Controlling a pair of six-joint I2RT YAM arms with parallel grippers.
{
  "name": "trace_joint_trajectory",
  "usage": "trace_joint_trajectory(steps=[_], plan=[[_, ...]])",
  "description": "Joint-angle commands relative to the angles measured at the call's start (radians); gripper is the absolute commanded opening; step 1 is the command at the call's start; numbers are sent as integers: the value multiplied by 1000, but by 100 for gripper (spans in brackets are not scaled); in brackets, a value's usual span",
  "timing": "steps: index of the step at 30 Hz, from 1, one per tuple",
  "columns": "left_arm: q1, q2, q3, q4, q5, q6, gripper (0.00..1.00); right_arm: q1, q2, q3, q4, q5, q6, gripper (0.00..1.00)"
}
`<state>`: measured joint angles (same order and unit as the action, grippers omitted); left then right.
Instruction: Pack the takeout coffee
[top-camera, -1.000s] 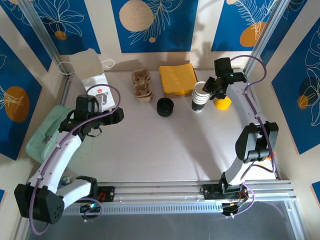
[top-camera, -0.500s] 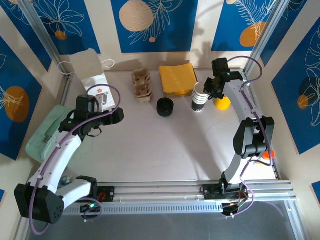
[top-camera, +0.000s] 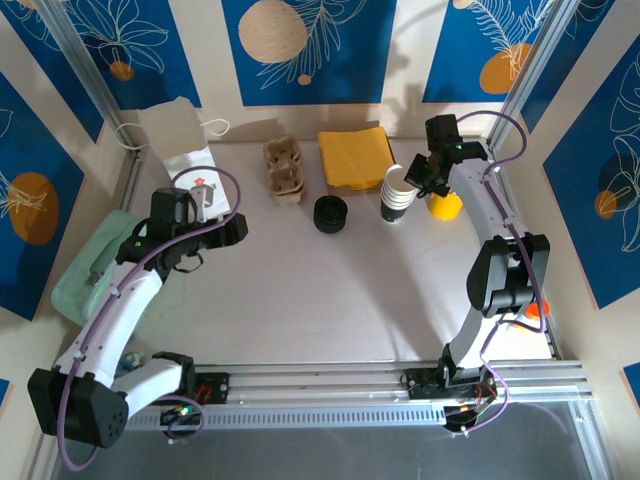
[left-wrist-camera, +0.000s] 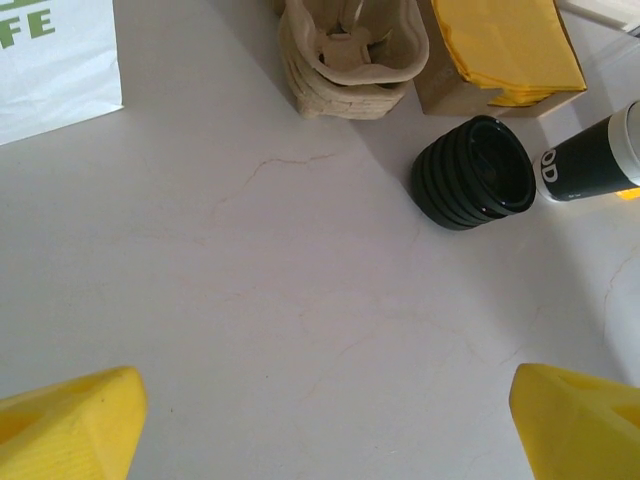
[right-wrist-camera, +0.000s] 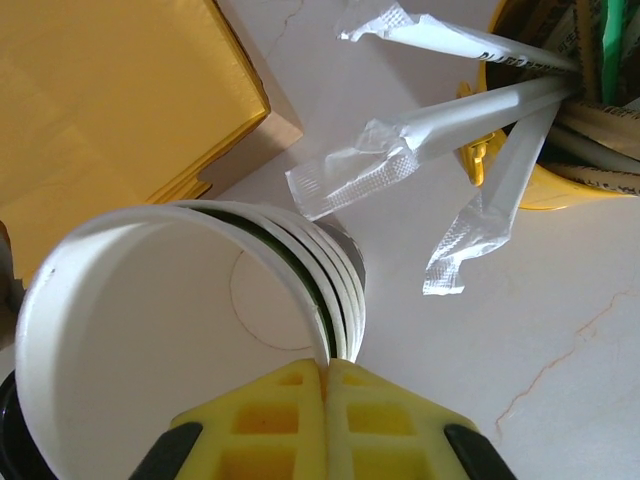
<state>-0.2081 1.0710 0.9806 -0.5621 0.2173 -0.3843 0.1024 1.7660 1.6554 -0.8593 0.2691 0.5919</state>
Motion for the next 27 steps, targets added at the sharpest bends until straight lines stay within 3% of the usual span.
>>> trace_joint_trajectory(steps=[1,19,27], plan=[[-10,7,37,-6,19,12,93,-8,-9,53,-28,-37,3,3],[-10,3,59,-25,8,19,93,-34,-29,247,-194,-97,-27,2],[-10,-9,64,-32,-5,22,94,-10,-106,356,-295,-100,-62,0]])
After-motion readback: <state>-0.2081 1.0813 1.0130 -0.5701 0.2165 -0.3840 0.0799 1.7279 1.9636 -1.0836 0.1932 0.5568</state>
